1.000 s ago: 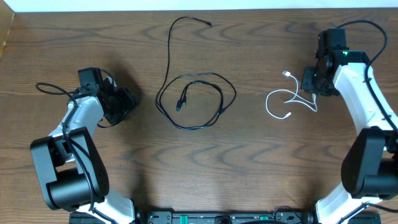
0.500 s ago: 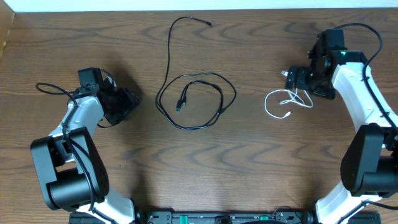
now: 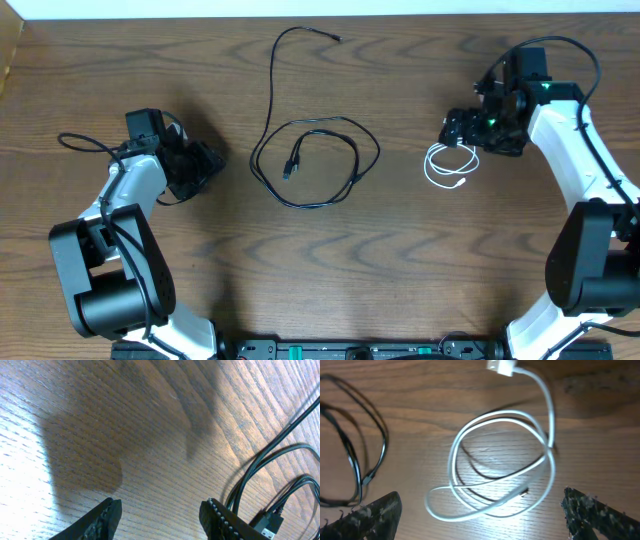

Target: Untangle cables

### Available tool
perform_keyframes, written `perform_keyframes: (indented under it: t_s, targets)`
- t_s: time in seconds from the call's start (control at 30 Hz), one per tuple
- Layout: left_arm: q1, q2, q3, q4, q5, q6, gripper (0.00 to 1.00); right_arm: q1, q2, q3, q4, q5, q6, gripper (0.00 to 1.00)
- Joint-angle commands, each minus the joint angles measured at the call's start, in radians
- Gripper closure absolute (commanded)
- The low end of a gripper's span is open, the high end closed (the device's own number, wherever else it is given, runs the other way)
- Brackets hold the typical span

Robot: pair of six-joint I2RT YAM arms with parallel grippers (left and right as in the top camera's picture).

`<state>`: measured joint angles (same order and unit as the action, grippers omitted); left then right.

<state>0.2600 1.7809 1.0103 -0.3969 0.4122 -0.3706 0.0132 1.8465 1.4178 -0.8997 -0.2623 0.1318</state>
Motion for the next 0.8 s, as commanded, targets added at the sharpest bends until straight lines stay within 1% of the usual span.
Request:
perform_keyframes:
  t_s: [0.0, 0.23, 0.27, 0.3, 0.37, 0.4, 0.43, 0.6, 0.77]
  targets:
    - [0.003, -0.017, 0.014, -0.006, -0.005, -0.01, 0.44, 0.021, 0.005, -0.007, 0.0, -0.033, -0.061, 0.01]
    - [0.002, -0.017, 0.014, -0.006, -0.005, -0.01, 0.44, 0.056, 0.005, -0.008, 0.007, -0.032, -0.071, 0.01]
    - [0.003, -0.017, 0.014, -0.006, -0.005, -0.01, 0.44, 0.06, 0.005, -0.008, 0.01, -0.032, -0.071, 0.04]
    - [0.003, -0.017, 0.014, -0.006, -0.005, -0.01, 0.44, 0.065, 0.005, -0.008, 0.012, -0.032, -0.071, 0.12]
    - [0.003, -0.017, 0.014, -0.006, -0.005, -0.01, 0.44, 0.075, 0.005, -0.008, 0.02, -0.032, -0.07, 0.32]
    - [0.003, -0.017, 0.014, -0.006, -0.005, -0.01, 0.44, 0.08, 0.005, -0.008, 0.024, -0.032, -0.07, 0.37]
    - [0.002, -0.017, 0.014, -0.006, -0.005, -0.01, 0.44, 0.087, 0.005, -0.008, 0.03, -0.032, -0.07, 0.4]
    - [0.003, -0.017, 0.014, -0.006, -0.005, -0.01, 0.44, 0.117, 0.005, -0.008, 0.062, -0.032, -0.07, 0.4]
    - [0.003, -0.017, 0.014, -0.006, -0.005, -0.01, 0.44, 0.14, 0.005, -0.008, 0.089, -0.029, -0.07, 0.34]
